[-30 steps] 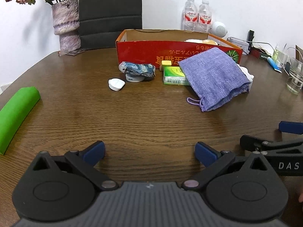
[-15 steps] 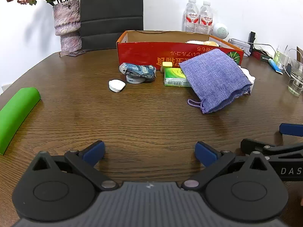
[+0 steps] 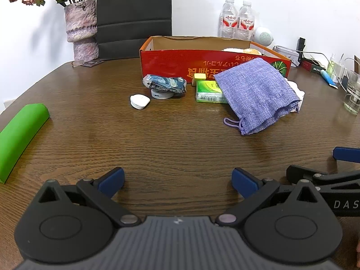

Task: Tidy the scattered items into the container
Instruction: 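Open both tools and withdraw them from the box, then grasp the purple pouch with the left tool while the right tool grasps the clear ball, then withdraw both tools from the box toward the remaining items, then grasp the white round object with the left tool and drop it into the box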

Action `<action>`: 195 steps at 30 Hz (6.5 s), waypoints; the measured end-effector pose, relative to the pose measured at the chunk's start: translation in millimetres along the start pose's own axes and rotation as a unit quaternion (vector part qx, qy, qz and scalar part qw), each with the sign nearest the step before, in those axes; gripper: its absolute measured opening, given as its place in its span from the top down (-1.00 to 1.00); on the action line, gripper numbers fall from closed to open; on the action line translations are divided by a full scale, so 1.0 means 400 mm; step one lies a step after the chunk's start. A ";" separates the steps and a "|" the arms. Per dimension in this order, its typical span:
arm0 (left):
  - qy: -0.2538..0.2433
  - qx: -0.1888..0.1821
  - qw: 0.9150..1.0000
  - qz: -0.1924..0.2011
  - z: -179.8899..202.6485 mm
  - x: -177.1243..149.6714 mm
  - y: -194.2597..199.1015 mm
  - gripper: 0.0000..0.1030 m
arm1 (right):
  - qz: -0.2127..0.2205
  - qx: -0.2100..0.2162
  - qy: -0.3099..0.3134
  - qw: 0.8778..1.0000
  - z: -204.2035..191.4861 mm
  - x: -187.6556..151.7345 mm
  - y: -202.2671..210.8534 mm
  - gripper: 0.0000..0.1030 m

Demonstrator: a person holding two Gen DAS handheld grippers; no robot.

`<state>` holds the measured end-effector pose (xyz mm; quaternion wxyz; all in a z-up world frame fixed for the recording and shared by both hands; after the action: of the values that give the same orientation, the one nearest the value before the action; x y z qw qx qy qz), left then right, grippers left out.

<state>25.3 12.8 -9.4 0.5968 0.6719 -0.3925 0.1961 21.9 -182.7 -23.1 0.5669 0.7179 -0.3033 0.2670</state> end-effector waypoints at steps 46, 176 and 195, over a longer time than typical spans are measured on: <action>0.079 -0.211 0.950 0.216 -0.157 0.494 0.055 0.86 | 0.053 0.108 0.088 0.989 -0.031 0.355 0.017 0.88; -0.016 -0.086 0.995 0.050 -0.237 0.156 -0.159 0.48 | -0.082 0.211 0.166 0.960 -0.195 0.254 -0.251 -0.24; -0.044 -0.094 0.992 0.069 -0.183 0.155 -0.128 0.47 | -0.019 0.154 0.126 0.980 -0.113 0.237 -0.190 0.69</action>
<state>117.4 63.6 18.2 0.6246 0.5922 -0.4800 0.1696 140.2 -138.1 5.8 0.4877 0.7630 -0.1713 0.3882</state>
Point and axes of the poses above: each gripper's, at about its wrist camera, not at the fingertips, and y roughly against the way its jaws point, z to its right, x to its top, the point moved 3 cm from there along -y, roughly the way its jaws point, and after that the axes turned 15 degrees about -y, right-handed, at the moved point
